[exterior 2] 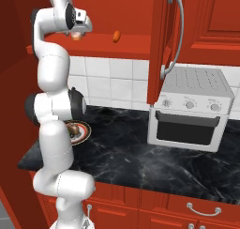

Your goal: Pick the avocado and bread from the counter and place them on the plate. Then pick the jam from the cabinet and place it next to the plate. Lastly close the cabinet door.

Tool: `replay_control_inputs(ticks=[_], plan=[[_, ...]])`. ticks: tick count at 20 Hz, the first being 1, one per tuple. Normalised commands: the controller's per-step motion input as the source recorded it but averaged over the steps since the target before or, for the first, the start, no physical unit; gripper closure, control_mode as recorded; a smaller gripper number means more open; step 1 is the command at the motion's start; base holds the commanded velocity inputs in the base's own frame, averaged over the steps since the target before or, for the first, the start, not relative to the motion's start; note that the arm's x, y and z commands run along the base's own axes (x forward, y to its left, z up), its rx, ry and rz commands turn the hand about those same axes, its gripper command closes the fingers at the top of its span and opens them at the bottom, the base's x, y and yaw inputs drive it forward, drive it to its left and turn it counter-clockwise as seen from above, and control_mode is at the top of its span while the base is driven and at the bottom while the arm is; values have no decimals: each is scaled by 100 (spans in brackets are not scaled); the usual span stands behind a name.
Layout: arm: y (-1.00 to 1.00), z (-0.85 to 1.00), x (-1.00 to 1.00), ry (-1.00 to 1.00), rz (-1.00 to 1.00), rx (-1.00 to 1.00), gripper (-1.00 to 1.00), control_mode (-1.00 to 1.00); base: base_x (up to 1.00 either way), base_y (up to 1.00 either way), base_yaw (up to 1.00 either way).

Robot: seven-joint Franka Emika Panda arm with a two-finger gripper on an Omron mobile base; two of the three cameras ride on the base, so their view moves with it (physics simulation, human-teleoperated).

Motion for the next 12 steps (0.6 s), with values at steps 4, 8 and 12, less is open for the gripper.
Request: replay_control_inputs(ticks=[4, 8, 12], plan=[[16, 0, 2, 2, 0, -3, 100, -100, 0, 0, 0], [0, 0, -24, 0, -2, 0, 100, -100, 0, 0, 0], [-4, 5, -79, 0, -7, 0, 100, -100, 0, 0, 0]])
